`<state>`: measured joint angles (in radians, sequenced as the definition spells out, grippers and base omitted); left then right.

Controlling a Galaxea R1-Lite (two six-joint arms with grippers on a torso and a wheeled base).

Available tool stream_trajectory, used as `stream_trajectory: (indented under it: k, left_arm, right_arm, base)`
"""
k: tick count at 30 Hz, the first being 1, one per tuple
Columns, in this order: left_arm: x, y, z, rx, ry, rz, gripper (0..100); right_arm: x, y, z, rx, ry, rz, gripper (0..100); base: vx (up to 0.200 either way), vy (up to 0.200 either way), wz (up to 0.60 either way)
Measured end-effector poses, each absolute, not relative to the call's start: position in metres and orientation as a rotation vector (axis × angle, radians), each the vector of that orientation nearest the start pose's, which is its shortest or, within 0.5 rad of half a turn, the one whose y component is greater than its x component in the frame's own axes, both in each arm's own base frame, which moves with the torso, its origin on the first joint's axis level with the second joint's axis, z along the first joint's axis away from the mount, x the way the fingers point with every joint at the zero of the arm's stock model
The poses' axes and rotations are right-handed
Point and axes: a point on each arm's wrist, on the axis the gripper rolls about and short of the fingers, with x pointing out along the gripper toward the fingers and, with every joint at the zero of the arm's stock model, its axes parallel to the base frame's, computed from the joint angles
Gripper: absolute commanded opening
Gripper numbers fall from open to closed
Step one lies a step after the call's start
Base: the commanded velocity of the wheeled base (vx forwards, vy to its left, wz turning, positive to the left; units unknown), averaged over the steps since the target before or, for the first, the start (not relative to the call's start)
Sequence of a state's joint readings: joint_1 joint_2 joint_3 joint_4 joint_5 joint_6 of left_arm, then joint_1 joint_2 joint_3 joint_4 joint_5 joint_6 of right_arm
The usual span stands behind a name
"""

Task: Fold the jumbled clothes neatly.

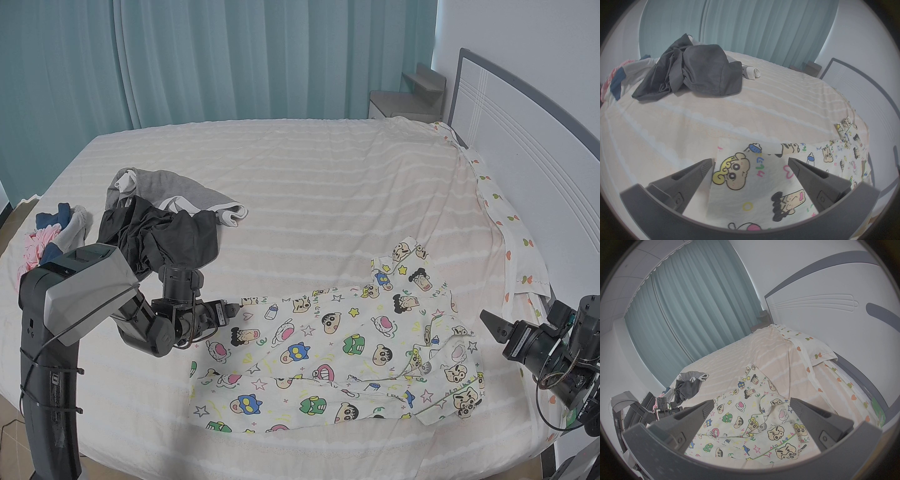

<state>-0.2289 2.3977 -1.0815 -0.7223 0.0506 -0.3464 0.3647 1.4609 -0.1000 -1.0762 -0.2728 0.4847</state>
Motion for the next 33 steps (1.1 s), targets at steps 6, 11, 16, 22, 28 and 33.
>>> stream_trajectory:
  k: [6,11,16,22,28,33]
  left_arm:
    - [0.410,-0.092,-0.006,-0.205,0.612,-0.056,100]
    - [0.411,-0.093,-0.009,-0.203,0.610,-0.054,100]
    - [0.416,-0.096,-0.013,-0.208,0.566,-0.051,100]
    - [0.416,-0.098,-0.022,-0.222,0.579,-0.048,100]
    - [0.416,-0.105,-0.024,-0.264,0.579,-0.050,0]
    - [0.418,-0.110,-0.023,-0.288,0.573,-0.053,0]
  right_arm:
    - [0.165,0.057,0.114,0.389,0.289,0.027,100]
    - [0.165,0.058,0.114,0.389,0.290,0.031,100]
    - [0.164,0.060,0.114,0.387,0.292,0.041,100]
    - [0.163,0.062,0.114,0.387,0.296,0.054,100]
    - [0.163,0.062,0.114,0.386,0.296,0.055,100]
    - [0.162,0.063,0.114,0.383,0.296,0.061,100]
  base:
    - [0.000,0.000,0.00]
    - [0.000,0.000,0.00]
    - [0.000,0.000,0.00]
    - [0.000,0.000,0.00]
    - [0.000,0.000,0.00]
    - [0.000,0.000,0.00]
